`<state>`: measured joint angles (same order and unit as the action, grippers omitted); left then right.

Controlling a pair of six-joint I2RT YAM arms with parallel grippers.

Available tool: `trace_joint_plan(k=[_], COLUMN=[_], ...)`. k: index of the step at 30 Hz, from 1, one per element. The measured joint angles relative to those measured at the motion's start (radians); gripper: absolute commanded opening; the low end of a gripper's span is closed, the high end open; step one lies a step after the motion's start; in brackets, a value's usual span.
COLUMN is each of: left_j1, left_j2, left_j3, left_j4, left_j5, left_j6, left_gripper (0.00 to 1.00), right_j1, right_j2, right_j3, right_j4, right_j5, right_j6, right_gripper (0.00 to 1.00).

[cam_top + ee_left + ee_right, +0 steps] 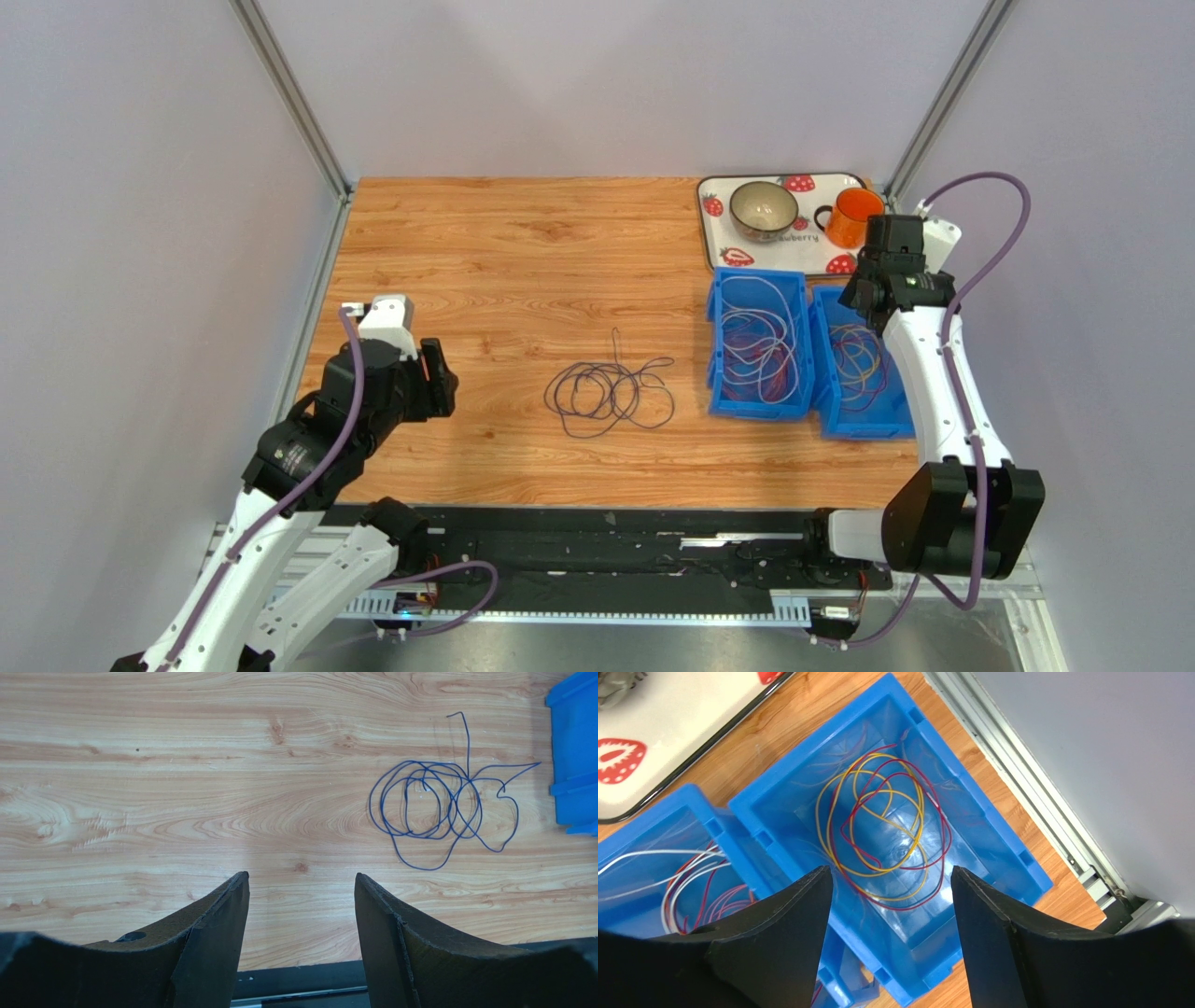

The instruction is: Untangle the cables

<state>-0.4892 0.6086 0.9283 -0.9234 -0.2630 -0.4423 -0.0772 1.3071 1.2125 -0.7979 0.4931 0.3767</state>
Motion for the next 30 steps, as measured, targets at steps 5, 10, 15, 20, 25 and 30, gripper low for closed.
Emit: trace_joint_plan(k=[5, 10, 15, 20, 25, 30], left_j1=[0.0, 0.0, 0.0, 0.0, 0.0, -0.043], left_j2=[0.0, 0.002, 0.008, 0.051, 0.101, 0.163], left_j3=[0.0, -0.001, -0.012, -0.014, -0.069, -0.147], left_j4=[0.0, 0.001, 0.012, 0.031, 0.108, 0.19], left_j5=[0.001, 0.018, 0.044, 0.093, 0.198, 0.259], left_j6=[0.0, 0.003, 0.003, 0.0, -0.046, -0.107], left_gripper=[0.66, 0.66, 0.64, 0.54, 0.52, 0.52], right_j1=[0.01, 0.064, 0.201, 0.389, 0.563, 0.691], right_j2=[-0.043, -0.105, -0.165, -0.204, -0.214, -0.203], right_j3=[0.009, 0.014, 0.013, -0.015, -0.098, -0.17], right_j4=[-0.022, -0.026, -0.013, 0.02, 0.072, 0.111], right_j5=[-0.073, -0.177, -0.291, -0.35, -0.401, -0.433], right_j6=[0.001, 0.0, 0.008, 0.036, 0.064, 0.079], right_gripper=[0.66, 0.65, 0.65, 0.64, 0.64, 0.63])
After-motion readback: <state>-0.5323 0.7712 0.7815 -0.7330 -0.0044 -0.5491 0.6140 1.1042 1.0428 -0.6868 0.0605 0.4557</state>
